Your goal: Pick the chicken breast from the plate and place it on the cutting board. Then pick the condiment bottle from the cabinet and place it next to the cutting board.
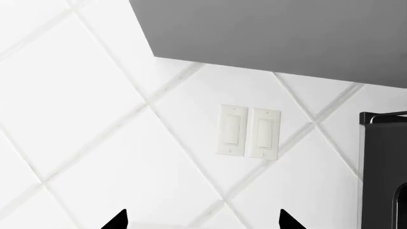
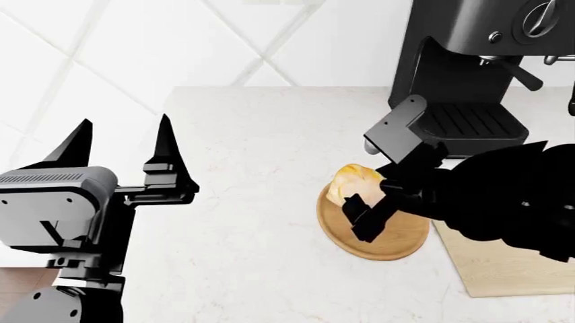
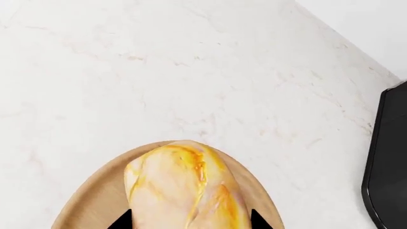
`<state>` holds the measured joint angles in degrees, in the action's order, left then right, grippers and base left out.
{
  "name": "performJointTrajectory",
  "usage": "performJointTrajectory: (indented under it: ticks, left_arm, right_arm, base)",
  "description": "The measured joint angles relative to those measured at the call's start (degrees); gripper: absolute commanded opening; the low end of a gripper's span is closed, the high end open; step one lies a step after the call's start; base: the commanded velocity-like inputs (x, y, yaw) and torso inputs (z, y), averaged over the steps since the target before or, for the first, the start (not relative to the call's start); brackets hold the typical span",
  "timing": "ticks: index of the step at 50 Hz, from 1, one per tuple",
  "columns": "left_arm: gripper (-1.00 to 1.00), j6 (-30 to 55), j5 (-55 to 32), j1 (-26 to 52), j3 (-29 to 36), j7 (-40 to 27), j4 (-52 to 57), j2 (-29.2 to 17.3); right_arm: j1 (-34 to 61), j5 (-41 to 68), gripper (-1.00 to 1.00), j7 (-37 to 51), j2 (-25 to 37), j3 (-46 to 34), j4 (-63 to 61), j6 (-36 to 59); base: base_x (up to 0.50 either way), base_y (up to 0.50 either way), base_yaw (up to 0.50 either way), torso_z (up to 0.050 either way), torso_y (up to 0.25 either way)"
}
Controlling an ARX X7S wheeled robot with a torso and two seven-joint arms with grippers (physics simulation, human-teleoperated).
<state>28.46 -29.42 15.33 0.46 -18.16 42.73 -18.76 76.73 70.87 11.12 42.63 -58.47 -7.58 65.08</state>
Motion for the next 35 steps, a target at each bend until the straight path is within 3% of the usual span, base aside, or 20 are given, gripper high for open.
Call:
performJointTrajectory:
  ticks: [35]
  left_arm:
    - [1.0,-0.26,-1.02,0.07,-0.02,-0.84,0.26,-0.74]
  right_arm:
    - [4.69,3.78,-1.0,2.26,0.59,2.3,-3.22,2.34]
  base:
    - [0.0,0.0,0.0,0.0,0.0]
